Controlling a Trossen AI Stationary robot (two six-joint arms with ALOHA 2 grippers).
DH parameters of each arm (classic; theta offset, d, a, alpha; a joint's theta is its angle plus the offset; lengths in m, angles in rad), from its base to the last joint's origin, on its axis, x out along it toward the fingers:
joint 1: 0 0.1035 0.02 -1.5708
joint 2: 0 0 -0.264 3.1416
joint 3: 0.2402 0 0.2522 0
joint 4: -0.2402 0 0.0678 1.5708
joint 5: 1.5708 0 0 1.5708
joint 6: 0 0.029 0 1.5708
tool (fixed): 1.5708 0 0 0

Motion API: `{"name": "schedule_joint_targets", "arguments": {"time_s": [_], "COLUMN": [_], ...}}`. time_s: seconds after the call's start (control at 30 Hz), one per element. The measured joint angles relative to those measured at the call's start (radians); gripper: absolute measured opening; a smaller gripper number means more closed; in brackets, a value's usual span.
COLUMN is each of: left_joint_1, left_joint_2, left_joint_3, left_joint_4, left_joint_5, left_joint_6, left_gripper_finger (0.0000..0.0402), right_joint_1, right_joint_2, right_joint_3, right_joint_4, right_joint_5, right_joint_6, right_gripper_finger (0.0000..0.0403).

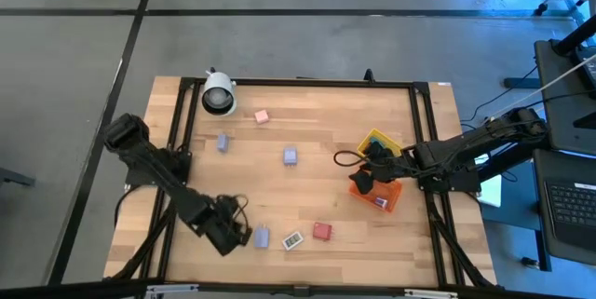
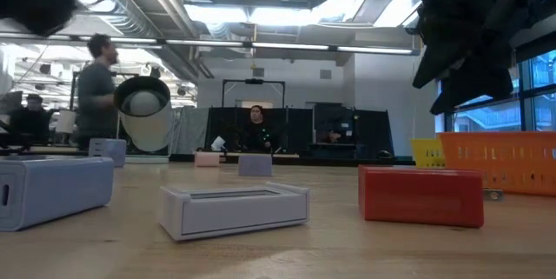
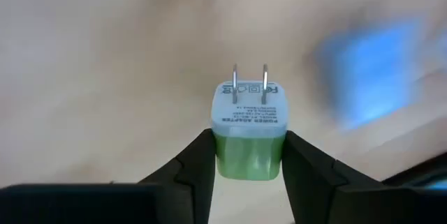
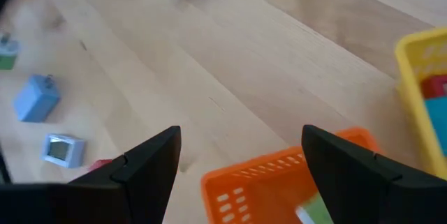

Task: Pick & Place Office items
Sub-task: Put the green charger adapter into the orange basket

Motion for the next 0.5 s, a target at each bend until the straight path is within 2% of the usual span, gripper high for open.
{"name": "schedule_joint_targets", "arguments": {"time_s": [0.17, 0.27, 0.37, 0.5], "left_joint_1": [0.083, 0.133, 0.184, 0.252], "left_joint_2": [-0.106, -0.159, -0.200, -0.231], "left_joint_3": [0.000, 0.000, 0.000, 0.000], "left_joint_4": [0.045, 0.117, 0.219, 0.379], "left_joint_5": [-0.323, -0.465, -0.542, -0.581], "left_joint_6": [0.126, 0.252, 0.399, 0.598], "left_gripper_finger": [0.0130, 0.0131, 0.0132, 0.0133], "right_joint_1": [0.000, 0.000, 0.000, 0.000], "right_joint_2": [0.000, 0.000, 0.000, 0.000], "right_joint_3": [0.000, 0.000, 0.000, 0.000], "right_joint_4": [0.078, 0.172, 0.295, 0.492], "right_joint_5": [-0.001, -0.003, -0.003, -0.003], "right_joint_6": [-0.066, -0.161, -0.292, -0.476], "right_gripper_finger": [0.0300, 0.0300, 0.0300, 0.0300]}}
